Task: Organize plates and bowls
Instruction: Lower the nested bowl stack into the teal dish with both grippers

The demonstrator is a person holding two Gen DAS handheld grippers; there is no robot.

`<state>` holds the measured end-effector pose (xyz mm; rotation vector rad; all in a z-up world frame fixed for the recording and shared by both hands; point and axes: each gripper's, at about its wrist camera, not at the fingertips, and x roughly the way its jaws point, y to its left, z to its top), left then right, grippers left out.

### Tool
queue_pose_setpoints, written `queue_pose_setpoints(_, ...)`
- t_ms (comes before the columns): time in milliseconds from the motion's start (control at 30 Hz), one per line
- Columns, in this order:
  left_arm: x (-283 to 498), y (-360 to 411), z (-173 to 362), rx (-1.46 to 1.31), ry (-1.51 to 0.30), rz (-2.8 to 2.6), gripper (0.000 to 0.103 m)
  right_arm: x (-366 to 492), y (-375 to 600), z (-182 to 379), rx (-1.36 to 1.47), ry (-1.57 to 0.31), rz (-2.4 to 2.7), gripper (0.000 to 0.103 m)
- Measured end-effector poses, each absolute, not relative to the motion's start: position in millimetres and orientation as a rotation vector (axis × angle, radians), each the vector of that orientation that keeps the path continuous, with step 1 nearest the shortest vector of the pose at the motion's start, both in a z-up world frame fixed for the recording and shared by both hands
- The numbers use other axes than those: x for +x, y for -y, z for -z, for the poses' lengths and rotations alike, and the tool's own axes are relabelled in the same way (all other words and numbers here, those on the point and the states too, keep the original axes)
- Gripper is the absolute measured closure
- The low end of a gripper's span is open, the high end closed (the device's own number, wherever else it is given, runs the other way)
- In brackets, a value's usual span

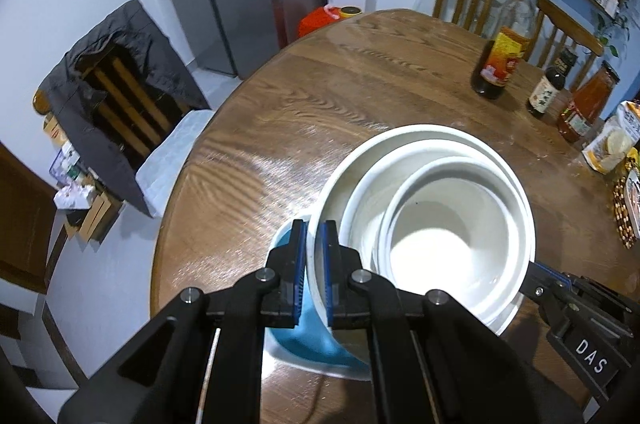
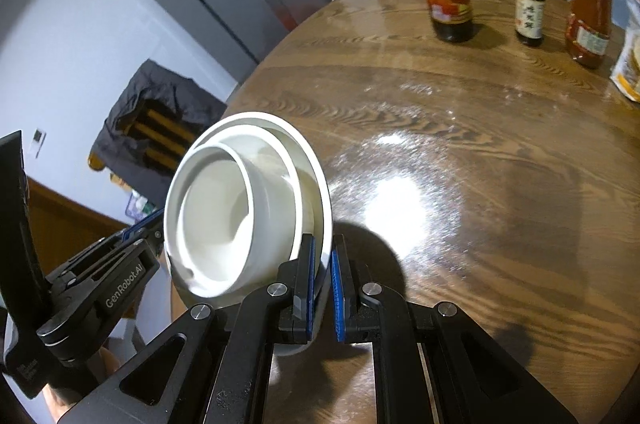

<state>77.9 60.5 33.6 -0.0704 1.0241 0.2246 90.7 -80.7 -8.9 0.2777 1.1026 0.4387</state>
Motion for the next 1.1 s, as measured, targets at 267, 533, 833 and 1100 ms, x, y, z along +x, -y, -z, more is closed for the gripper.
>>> queue_pose_setpoints(267,67.1,-85.1,-18.3,-0.091,-1.070,-0.281,0.099,87.1,51.8,24.5,0.252,-1.156,-0.483,0.091)
queue_pose_setpoints(533,68.1,-97.8,-1.3,-0.106,-1.129,-0.297,0.099,87.3,34.7,41.1,0.246,-1.208,-0.489,0.091)
queue_pose_setpoints(833,72.5,-99.5,11.1,-0.111,-1.166,-0.290,0.099,91.4,31.8,54.6,0.251,-1.251,-0.472,0.091)
queue_pose_setpoints(1100,77.2,-99.0,16.6,-0.108,-1.183,-0.283,0.099,95.0,30.8,58.6,0.252,-1.268,-0.459,0.091)
